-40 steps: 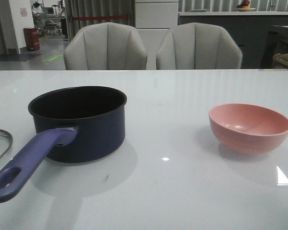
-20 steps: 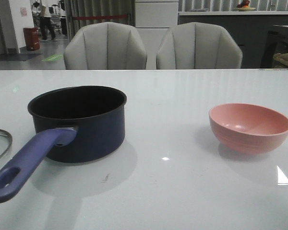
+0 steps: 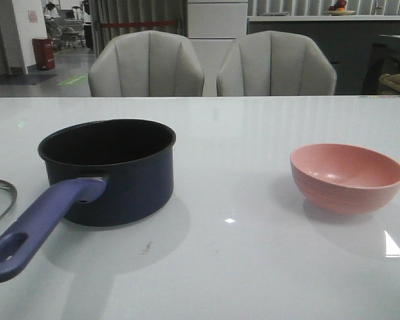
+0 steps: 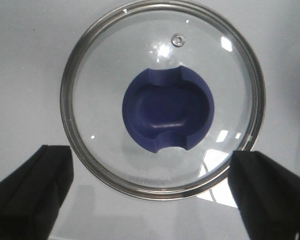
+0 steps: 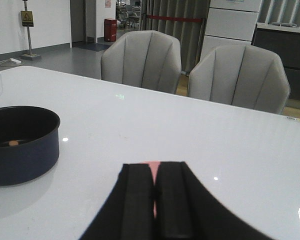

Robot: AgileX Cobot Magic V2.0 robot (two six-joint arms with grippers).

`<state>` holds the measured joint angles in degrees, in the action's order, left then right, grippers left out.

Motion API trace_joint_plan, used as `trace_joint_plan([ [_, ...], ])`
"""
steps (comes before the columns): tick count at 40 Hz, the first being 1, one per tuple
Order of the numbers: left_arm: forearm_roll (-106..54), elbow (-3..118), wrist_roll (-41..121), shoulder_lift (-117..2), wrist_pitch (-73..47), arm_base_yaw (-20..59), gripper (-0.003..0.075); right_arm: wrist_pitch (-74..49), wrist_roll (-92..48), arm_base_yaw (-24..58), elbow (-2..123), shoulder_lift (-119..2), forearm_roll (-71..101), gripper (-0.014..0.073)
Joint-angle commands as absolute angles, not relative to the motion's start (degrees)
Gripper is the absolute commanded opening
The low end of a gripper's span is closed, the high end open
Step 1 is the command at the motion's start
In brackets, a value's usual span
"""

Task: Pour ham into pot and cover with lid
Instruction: 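Release the bowl and withdraw the right gripper upward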

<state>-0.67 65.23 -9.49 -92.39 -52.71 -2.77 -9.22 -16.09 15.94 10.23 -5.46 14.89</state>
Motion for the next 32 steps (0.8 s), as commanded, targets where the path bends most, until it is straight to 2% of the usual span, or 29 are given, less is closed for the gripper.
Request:
trace_joint_plan([
  [1,-2.5,68.52,-8.31,-92.27,-52.48,-2.82,0.0638,-4.95,-16.66,15.89,11.78,-6.11,15.25,0.0169],
  [32,-3.34,75.56,-8.26,-104.09,-56.15,-2.82,0.0638,-4.95,-16.66,15.89,11.78,-6.11,15.25,0.0169],
])
